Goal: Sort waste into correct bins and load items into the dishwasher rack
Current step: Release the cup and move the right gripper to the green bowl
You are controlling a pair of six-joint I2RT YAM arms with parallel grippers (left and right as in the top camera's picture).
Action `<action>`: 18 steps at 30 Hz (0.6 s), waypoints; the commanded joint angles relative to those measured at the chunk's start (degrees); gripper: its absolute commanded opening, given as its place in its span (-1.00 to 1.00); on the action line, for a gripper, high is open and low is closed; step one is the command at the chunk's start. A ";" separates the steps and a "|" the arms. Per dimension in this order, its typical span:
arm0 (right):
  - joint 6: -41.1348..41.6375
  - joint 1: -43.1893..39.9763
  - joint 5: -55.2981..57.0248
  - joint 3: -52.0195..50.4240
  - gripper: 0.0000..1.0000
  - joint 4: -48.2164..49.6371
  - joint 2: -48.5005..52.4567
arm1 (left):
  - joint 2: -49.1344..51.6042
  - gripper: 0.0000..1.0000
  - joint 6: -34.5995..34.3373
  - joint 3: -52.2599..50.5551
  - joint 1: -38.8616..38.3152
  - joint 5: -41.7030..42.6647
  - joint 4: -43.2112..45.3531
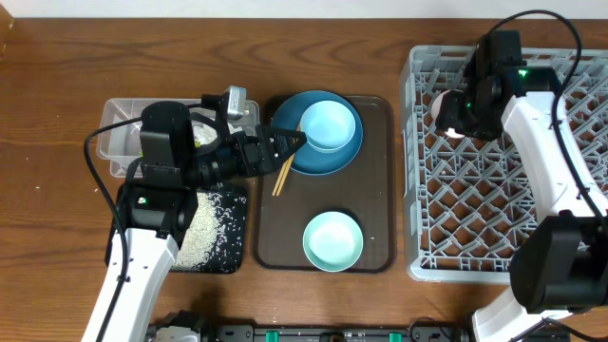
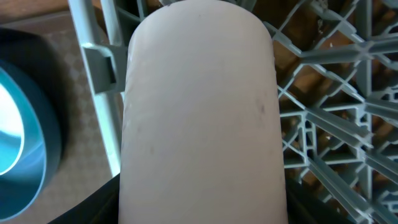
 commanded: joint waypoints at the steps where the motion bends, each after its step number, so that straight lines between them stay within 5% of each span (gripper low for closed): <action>1: -0.98 0.59 -0.33 -1.64 -0.21 1.33 -1.16 | 0.11 0.90 0.59 0.72 0.24 0.13 0.04; 9: -1.22 0.87 -0.31 -1.64 -0.07 0.79 -1.16 | 0.11 0.90 0.59 0.72 0.24 0.13 0.04; 14: -1.22 1.42 -0.28 -1.64 0.54 0.76 -1.16 | 0.11 0.90 0.59 0.72 0.24 0.13 0.04; 18: -1.22 1.51 -0.28 -1.64 0.64 0.74 -1.16 | 0.11 0.90 0.59 0.72 0.24 0.13 0.04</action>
